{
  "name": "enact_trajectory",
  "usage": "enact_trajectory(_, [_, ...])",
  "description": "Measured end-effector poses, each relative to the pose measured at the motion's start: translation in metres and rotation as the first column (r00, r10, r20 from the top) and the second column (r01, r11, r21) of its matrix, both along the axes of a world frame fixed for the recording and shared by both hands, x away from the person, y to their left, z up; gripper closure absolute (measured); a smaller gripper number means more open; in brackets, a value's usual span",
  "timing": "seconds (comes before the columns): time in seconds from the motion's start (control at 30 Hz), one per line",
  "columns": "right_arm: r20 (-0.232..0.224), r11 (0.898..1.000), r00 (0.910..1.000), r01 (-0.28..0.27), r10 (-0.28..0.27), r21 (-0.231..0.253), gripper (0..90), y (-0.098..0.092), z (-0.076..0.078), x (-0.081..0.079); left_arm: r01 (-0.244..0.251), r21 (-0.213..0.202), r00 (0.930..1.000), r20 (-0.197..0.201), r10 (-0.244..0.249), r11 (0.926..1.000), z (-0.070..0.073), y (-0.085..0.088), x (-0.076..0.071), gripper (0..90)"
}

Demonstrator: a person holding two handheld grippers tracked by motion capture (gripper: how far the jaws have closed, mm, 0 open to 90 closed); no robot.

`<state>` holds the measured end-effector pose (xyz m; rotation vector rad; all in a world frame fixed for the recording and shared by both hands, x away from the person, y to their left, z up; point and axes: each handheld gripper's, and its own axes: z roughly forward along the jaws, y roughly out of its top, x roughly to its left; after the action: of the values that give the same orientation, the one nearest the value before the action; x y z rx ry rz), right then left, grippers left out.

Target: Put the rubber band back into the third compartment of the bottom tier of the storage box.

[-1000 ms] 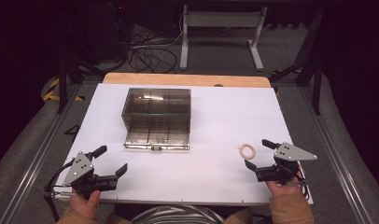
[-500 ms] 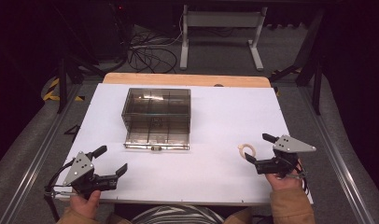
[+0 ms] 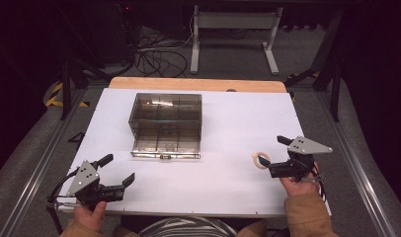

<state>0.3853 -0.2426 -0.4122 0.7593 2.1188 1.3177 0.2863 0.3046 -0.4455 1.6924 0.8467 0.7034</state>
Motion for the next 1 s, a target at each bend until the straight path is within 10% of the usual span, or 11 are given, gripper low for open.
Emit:
enact_trajectory(0.57, [-0.057, 1.000, 0.9984, 0.008, -0.007, 0.016, 0.1, 0.001, 0.000, 0.019, -0.001, 0.001, 1.0000, -0.002, 0.001, 1.0000, 0.000, 0.000, 0.000, 6.4])
enact_trajectory(1.0, [-0.152, 0.999, 0.9881, -0.028, 0.024, -0.023, 17.8, 0.002, 0.005, 0.020, -0.002, 0.000, 1.0000, -0.006, 0.002, 1.0000, 0.000, 0.000, 0.000, 6.6])
